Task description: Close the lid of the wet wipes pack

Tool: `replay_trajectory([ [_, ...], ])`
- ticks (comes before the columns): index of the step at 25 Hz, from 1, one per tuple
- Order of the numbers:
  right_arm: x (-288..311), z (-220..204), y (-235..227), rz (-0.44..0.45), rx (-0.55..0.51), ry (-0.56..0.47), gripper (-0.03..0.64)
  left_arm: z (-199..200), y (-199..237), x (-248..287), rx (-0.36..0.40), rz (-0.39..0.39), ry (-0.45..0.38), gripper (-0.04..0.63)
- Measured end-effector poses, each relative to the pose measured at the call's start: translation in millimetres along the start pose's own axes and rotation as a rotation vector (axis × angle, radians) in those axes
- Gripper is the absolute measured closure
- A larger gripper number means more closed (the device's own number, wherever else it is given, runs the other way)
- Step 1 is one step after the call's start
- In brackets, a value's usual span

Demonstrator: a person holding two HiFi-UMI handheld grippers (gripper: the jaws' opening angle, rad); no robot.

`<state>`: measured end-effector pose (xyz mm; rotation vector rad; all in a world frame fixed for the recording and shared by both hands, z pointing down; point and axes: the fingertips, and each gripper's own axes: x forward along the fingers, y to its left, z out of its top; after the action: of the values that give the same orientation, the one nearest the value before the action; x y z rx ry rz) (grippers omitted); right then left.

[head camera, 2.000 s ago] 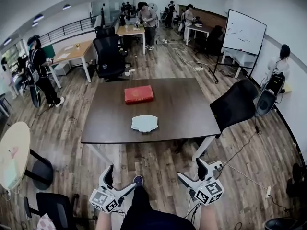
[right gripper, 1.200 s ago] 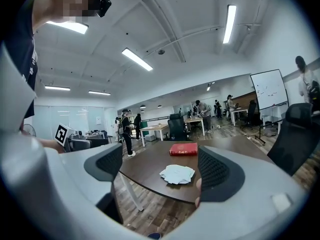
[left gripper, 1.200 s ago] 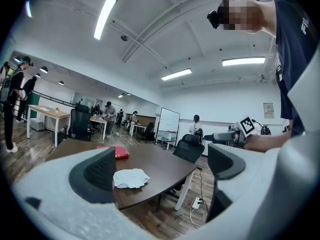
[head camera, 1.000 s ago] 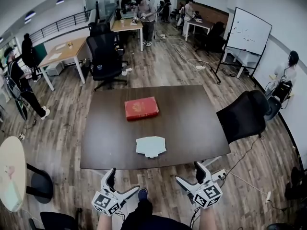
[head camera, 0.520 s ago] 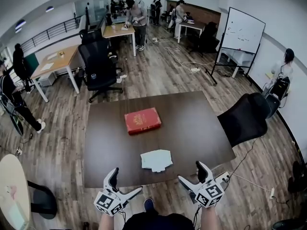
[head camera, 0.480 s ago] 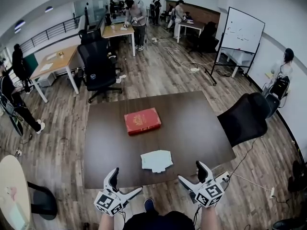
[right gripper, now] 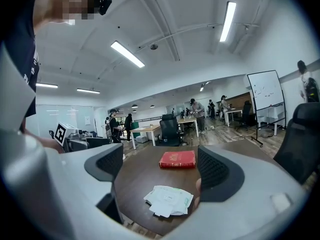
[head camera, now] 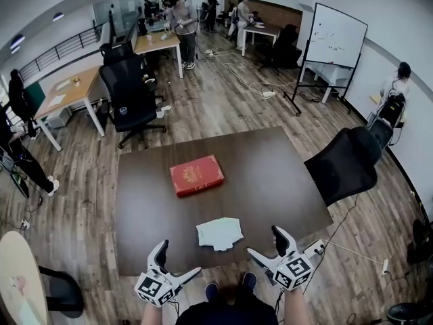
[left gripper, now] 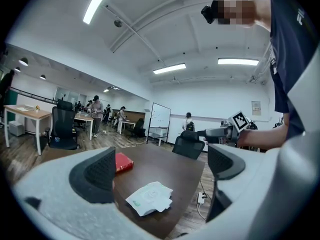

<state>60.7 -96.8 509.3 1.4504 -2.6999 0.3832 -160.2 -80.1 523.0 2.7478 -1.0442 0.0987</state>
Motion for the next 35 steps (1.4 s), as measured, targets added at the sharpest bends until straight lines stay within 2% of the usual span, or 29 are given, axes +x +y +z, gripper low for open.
replay_trajectory([
  [6, 23.5, -3.6, -17.4, 0.062, -0.016, 0.030, 0.138, -1.9, 6.8, 26.1, 0.035, 0.037, 0.012, 0.032],
  [10, 33.6, -5.8, -23.7, 0.114, -0.038, 0.055, 0.138, -7.0, 12.5, 38.0, 0.020, 0.065, 0.001, 0.032],
  [16, 47.9, -12.2, -28.0, 0.153, -0.032, 0.072, 0.138, -29.9, 23.6, 48.8, 0.039, 0.070, 0.070, 0.032],
  [21, 54.2, -11.7, -33.9, 0.197, -0.033, 0.082, 0.138, -38.2, 20.1, 60.1, 0.041, 0.087, 0.094, 0.035],
  [30, 65.1, -10.8, -41.7, 0.206, -0.038, 0.084, 0.140, -50.8, 28.3, 68.8, 0.048, 0.104, 0.112, 0.043],
  [35, 70.7, -17.7, -45.0, 0.209, -0.036, 0.099, 0.140, -73.7, 39.1, 76.4, 0.098, 0.099, 0.189, 0.044],
])
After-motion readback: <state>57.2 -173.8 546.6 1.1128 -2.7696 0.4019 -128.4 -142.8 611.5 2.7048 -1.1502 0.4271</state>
